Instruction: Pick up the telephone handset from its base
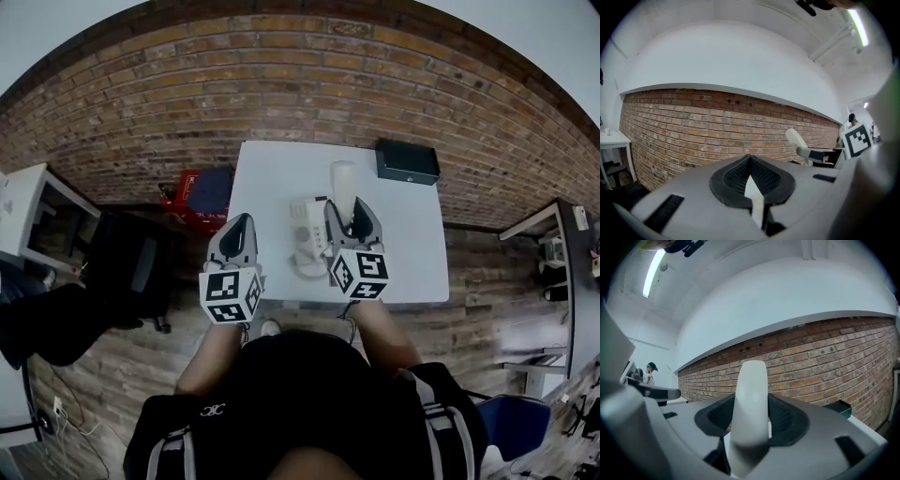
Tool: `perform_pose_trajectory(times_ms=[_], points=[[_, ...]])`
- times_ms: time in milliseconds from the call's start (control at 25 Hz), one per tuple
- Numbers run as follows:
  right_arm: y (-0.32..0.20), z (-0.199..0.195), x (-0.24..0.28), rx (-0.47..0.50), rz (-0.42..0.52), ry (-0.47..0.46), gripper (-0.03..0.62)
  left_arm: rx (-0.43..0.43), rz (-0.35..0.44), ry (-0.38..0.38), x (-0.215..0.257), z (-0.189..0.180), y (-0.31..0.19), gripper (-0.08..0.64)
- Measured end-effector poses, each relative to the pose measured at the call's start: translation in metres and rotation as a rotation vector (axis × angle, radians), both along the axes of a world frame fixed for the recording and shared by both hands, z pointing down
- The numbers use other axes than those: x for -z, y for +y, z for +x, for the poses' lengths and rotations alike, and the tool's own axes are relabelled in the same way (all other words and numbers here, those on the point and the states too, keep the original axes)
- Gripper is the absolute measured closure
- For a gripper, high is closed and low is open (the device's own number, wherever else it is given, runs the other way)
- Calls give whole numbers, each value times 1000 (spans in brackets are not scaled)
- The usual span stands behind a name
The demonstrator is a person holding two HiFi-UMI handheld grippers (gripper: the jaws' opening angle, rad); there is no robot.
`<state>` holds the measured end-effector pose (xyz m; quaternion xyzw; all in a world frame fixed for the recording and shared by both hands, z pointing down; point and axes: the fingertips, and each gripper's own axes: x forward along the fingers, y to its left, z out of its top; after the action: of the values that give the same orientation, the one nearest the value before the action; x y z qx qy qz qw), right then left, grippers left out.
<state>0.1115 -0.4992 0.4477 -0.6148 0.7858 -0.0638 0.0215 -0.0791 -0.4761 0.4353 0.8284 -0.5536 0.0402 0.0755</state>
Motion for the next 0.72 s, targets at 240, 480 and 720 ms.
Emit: perform_pose_trajectory(times_ms=[240,480,720], points=[[6,1,-5,-11,-7,26,397,-3,-4,0,-2,4,0,558],[7,-3,-7,-2,-15,24,397,-8,-2,2,-2,3,2,558],[8,-9,-7,10,-20,26,397,-17,-6,0,-2,3,4,558]])
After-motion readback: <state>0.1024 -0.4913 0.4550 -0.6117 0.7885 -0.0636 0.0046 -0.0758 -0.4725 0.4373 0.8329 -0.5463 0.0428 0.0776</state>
